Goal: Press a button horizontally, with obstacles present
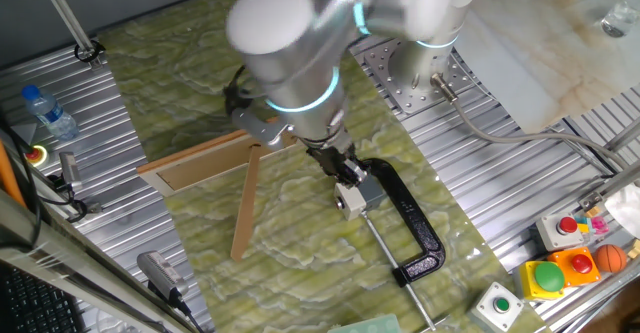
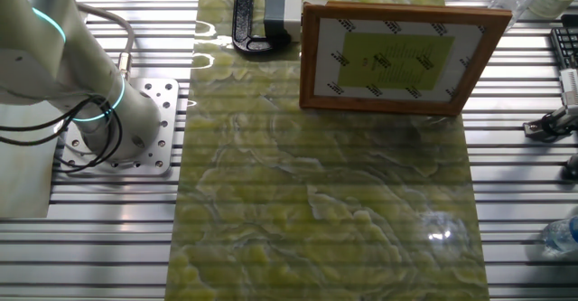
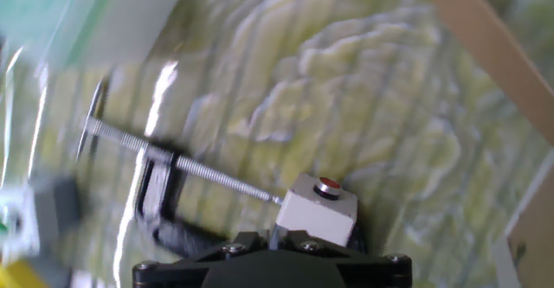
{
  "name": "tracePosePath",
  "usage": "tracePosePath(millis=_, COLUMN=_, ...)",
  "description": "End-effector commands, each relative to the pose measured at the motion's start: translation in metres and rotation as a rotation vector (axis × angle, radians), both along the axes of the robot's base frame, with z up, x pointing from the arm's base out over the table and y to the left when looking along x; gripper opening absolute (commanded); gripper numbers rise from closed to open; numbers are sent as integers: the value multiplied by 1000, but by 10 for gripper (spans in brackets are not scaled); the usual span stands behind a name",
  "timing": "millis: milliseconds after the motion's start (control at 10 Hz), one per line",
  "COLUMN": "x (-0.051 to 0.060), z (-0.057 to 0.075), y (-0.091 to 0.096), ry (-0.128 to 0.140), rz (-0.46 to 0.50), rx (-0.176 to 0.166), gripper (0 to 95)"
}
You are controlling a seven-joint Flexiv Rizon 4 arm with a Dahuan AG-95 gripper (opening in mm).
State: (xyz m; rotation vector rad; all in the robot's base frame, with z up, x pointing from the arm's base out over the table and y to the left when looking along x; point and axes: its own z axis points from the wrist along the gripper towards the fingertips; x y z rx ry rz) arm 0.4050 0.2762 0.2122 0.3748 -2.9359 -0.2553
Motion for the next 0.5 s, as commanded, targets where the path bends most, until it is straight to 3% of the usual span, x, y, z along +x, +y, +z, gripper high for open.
tracePosePath(millis=100, x=1, z=5, y=3, ry=-73, rz=-186, rx=-70, gripper=0)
tracePosePath(millis=300, x=1, z=5, y=3, ry=-146, rz=-216, rx=-113, gripper=0)
tracePosePath(millis=500, x=1, z=5, y=3, ry=-180, rz=-226, rx=-145, gripper=0)
